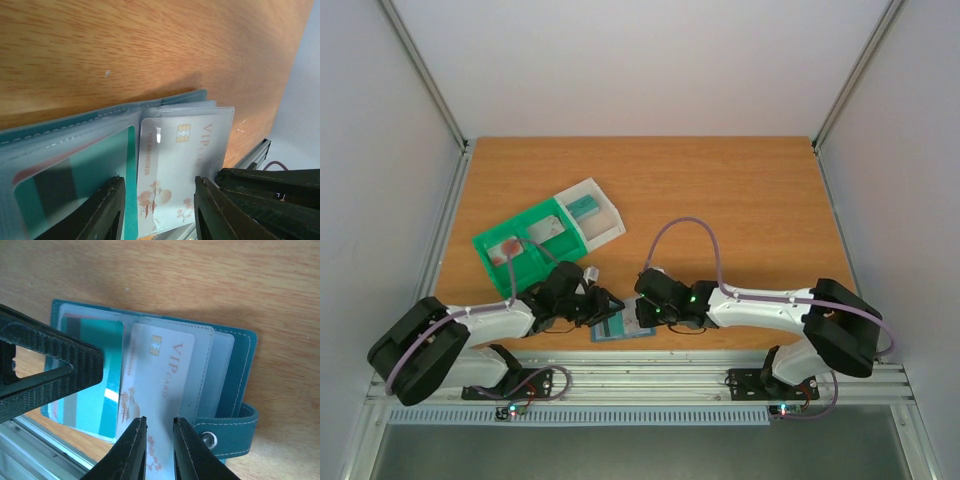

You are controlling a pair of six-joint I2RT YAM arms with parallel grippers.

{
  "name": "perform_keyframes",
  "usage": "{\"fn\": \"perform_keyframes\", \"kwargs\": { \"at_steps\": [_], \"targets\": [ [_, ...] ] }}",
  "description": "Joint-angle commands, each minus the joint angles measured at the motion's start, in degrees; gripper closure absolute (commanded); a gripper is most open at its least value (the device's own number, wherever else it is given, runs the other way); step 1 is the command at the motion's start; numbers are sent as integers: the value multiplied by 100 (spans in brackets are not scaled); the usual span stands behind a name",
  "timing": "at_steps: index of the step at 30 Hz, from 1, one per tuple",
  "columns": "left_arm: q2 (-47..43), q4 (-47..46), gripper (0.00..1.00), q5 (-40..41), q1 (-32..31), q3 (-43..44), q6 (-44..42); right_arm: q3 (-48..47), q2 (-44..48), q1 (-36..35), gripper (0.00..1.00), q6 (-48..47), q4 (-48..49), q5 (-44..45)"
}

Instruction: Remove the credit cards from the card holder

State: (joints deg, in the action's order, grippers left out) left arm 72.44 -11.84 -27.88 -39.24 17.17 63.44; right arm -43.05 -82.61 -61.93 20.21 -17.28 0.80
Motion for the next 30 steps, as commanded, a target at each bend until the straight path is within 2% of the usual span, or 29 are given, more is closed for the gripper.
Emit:
{"fn": "perform_keyframes", "kwargs": {
  "at_steps": [1, 19, 30],
  "targets": [
    [232, -541, 61, -1, -22, -65, -11, -129, -168, 6, 83, -93, 67, -14],
    [404, -493, 61, 96, -21, -73, -208, 443, -541, 1, 88, 180, 277, 301],
    [884, -1014, 62, -44, -22, -22, -349, 547, -540, 6, 89, 215, 341, 318]
  ]
}}
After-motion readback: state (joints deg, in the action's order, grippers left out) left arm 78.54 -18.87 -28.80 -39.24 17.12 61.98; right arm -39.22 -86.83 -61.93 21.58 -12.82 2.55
